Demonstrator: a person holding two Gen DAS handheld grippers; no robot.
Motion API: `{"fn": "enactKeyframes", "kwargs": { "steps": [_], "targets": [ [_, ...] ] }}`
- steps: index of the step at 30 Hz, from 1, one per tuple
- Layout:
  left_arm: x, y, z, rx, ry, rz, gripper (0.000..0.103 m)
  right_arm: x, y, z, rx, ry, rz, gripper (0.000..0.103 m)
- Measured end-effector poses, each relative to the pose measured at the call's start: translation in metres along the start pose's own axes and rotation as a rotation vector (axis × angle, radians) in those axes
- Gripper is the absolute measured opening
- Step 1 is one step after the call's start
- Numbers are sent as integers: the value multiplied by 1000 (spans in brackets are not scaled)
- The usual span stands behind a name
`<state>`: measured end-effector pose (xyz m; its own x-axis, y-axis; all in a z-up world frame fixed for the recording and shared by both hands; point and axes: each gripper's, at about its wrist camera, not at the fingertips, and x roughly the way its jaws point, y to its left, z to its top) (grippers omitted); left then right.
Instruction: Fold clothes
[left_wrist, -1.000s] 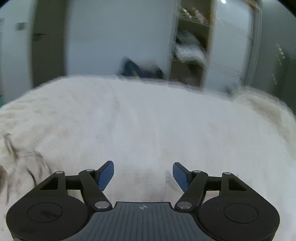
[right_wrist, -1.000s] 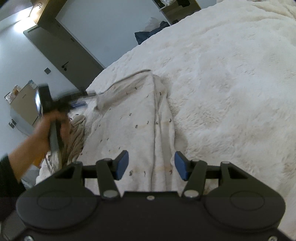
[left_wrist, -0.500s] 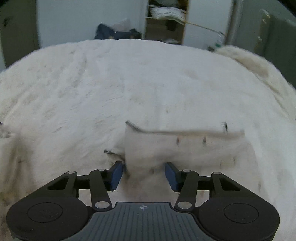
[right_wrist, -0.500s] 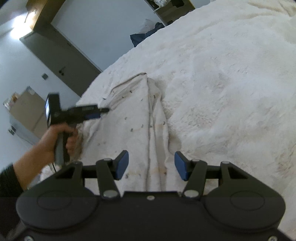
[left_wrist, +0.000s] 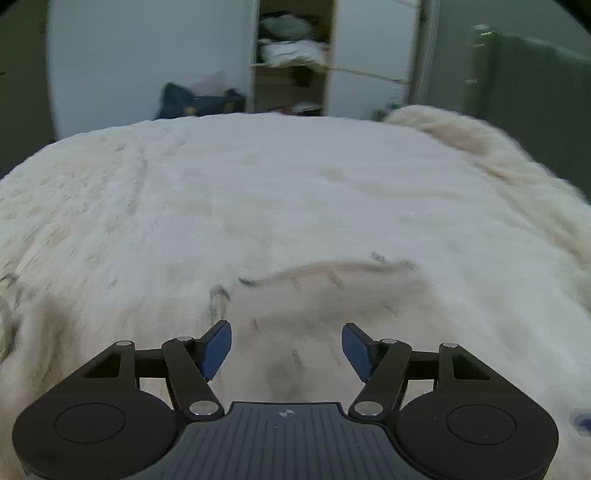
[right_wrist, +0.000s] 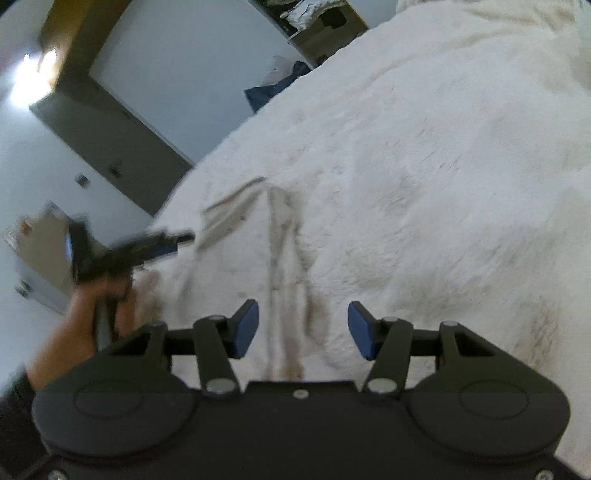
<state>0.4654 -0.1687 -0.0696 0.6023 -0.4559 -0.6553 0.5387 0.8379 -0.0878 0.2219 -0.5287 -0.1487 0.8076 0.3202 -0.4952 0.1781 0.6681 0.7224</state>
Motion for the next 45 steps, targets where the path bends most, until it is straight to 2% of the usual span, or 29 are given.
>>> {"fn": "enactKeyframes", "kwargs": {
  "steps": [2,4,6,7,9,10,11,12,13,14,16,20,22,23,24,26,29,31,39,45],
  "targets": [
    [-51,8,-22,-4,-3,-65,67,-2,-3,0,30,22,50,52],
    [-105,22,-58,-65,-15,-113,73,-4,-1,-5,24,52,72,52],
    [-139,32,-96,-127,2,-132,74,-8,9,-13,-26,79,63,52],
    [-143,34,-111,-139,3,-119,74,-11,15,-18,-52,93,58,52],
    [-153,37,-148,-195,16,-90,74,-25,35,-38,-145,102,-6,51],
    [-159,40,-173,-258,14,-96,74,-33,48,-51,-206,105,-54,45],
    [-159,43,-187,-296,12,-101,74,-41,64,-68,-300,121,-126,38],
    [-155,47,-197,-326,11,-109,73,-48,78,-85,-389,137,-192,27],
    [-155,52,-210,-363,7,-117,73,-51,87,-96,-446,152,-224,22],
    [-155,55,-215,-363,14,-103,70,-55,101,-119,-569,186,-269,20],
    [-159,57,-222,-320,41,-53,67,-57,112,-142,-690,210,-295,20],
    [-169,51,-220,-93,37,-61,67,-50,107,-173,-788,188,-324,20],
    [-165,44,-224,-43,61,-133,67,-43,103,-179,-825,183,-348,20],
    [-161,44,-225,-35,72,-155,64,-37,105,-182,-891,176,-384,20],
    [-158,44,-226,-28,83,-177,62,-38,106,-182,-917,159,-381,20],
    [-154,38,-227,10,94,-194,55,-40,104,-179,-907,146,-346,21],
    [-146,27,-228,76,107,-184,49,-43,101,-180,-894,146,-352,21],
    [-141,25,-231,76,123,-176,45,-43,100,-181,-915,145,-350,20],
    [-129,20,-233,87,155,-173,45,-54,108,-180,-944,97,-293,20],
    [-127,18,-233,82,156,-186,45,-38,106,-181,-970,147,-311,20]
  ]
}}
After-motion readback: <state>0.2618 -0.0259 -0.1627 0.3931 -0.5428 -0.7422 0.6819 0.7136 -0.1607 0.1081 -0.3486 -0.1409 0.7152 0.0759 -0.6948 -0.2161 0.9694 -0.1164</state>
